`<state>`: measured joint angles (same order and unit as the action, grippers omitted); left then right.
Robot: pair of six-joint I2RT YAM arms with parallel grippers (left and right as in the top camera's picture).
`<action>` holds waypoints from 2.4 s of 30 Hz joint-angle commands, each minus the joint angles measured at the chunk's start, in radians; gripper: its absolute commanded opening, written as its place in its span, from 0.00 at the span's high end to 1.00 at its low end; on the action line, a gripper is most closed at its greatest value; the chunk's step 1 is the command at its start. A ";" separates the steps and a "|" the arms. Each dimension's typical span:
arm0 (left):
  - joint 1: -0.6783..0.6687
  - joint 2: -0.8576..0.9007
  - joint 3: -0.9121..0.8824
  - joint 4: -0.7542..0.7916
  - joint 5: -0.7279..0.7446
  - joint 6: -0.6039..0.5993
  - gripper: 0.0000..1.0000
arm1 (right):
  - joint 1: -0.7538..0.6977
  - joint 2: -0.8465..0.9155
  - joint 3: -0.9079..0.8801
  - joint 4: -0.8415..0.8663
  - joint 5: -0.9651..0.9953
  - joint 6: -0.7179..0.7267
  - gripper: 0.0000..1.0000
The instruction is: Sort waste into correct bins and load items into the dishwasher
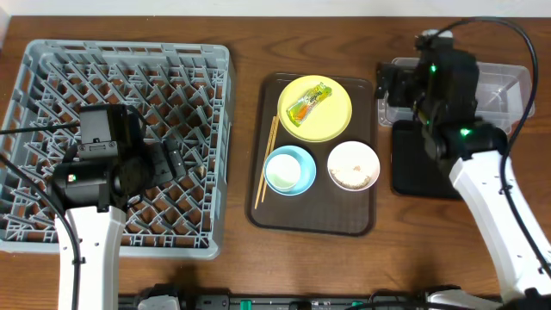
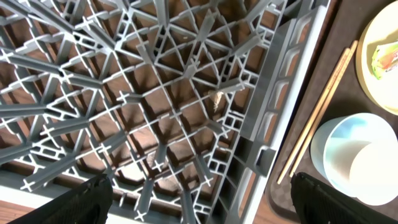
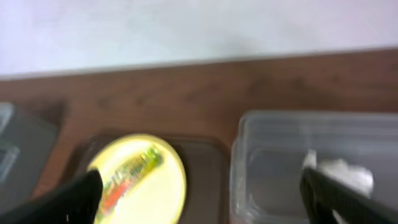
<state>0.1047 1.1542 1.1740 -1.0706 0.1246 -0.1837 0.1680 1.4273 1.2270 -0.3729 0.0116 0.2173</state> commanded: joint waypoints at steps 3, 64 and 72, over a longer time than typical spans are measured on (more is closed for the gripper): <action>0.005 0.001 0.024 -0.002 -0.005 -0.006 0.07 | 0.037 0.097 0.277 -0.237 -0.033 -0.001 0.01; 0.005 0.001 0.024 -0.024 -0.005 -0.006 0.07 | 0.349 0.885 0.547 -0.291 0.205 0.512 0.54; 0.005 0.001 0.024 -0.025 -0.005 -0.006 0.07 | 0.333 0.855 0.548 -0.356 0.206 0.459 0.92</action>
<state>0.1047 1.1542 1.1759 -1.0931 0.1246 -0.1837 0.5259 2.2993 1.7657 -0.7136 0.2081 0.7078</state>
